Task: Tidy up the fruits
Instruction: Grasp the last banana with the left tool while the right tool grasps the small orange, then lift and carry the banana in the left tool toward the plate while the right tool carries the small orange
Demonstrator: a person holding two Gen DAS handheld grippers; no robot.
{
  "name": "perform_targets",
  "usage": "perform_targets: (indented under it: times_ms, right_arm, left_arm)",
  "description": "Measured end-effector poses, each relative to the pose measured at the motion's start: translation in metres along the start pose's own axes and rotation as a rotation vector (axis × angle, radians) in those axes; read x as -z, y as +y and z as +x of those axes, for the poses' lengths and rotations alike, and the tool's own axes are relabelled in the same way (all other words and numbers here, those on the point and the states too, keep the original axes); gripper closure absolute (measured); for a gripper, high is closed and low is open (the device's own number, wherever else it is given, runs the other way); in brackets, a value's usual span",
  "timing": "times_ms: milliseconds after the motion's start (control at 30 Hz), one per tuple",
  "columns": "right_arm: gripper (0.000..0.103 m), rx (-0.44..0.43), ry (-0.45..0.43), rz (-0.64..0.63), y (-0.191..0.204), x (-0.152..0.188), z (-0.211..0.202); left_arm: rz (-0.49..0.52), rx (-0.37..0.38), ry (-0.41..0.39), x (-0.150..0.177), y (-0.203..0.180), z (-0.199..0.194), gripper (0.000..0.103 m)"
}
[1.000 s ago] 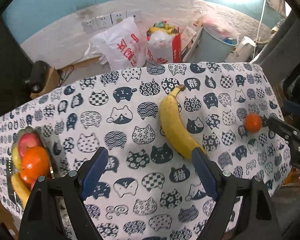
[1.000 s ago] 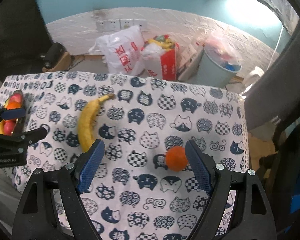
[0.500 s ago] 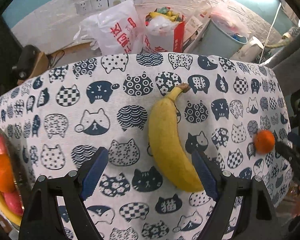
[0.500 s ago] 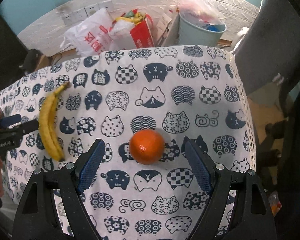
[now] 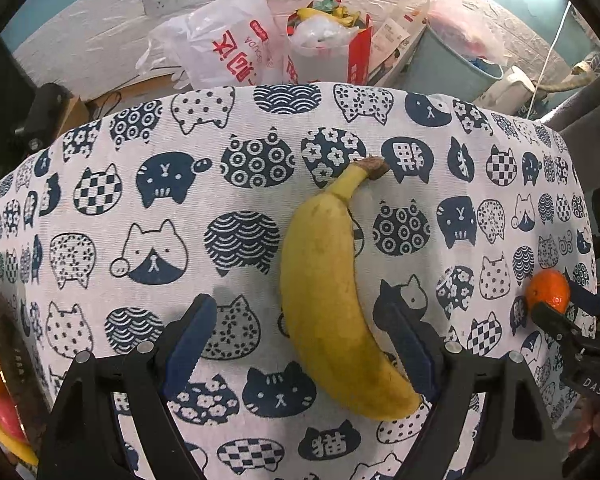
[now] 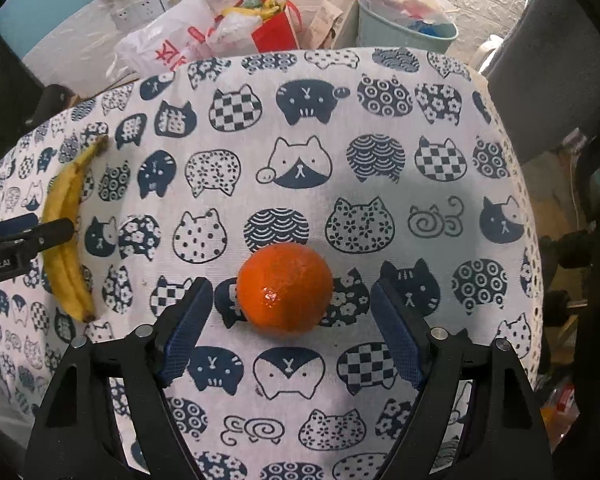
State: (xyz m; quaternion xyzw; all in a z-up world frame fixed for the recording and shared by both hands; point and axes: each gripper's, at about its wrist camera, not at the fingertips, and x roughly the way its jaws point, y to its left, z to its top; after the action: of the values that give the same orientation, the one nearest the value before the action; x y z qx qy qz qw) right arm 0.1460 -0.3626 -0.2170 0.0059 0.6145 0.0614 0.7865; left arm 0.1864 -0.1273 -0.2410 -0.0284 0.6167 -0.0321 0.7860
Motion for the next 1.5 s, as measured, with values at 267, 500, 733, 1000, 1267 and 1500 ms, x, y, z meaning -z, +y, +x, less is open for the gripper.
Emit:
perform_targets:
  times_ms: [267,500,733,1000,1267,1500]
  right_arm:
    - [0.037,0.006,0.01,0.005,0.0,0.002,0.008]
    - [0.056,0.002,-0.001,0.013,0.001,0.001,0.012]
    - [0.057,0.01,-0.019,-0.01,0.01,0.006,0.007]
    - [0.057,-0.013,-0.081,-0.055,0.029,0.003,-0.02]
    - [0.057,-0.047,-0.15,-0.119,0.056,0.008,-0.052]
    - [0.057,-0.081,-0.209,-0.158,0.077,0.012,-0.079]
  left_arm:
    - [0.015,0.019,-0.026,0.003,-0.004,0.001,0.032]
    - [0.049,0.035,-0.034,0.011,-0.011,-0.005,0.059]
    - [0.061,0.047,-0.048,0.019,-0.008,-0.015,0.065]
    - [0.098,0.026,-0.106,0.033,-0.005,-0.042,0.067]
    - [0.105,0.018,-0.172,0.042,0.002,-0.074,0.067]
    - [0.113,0.005,-0.234,0.053,0.008,-0.103,0.067]
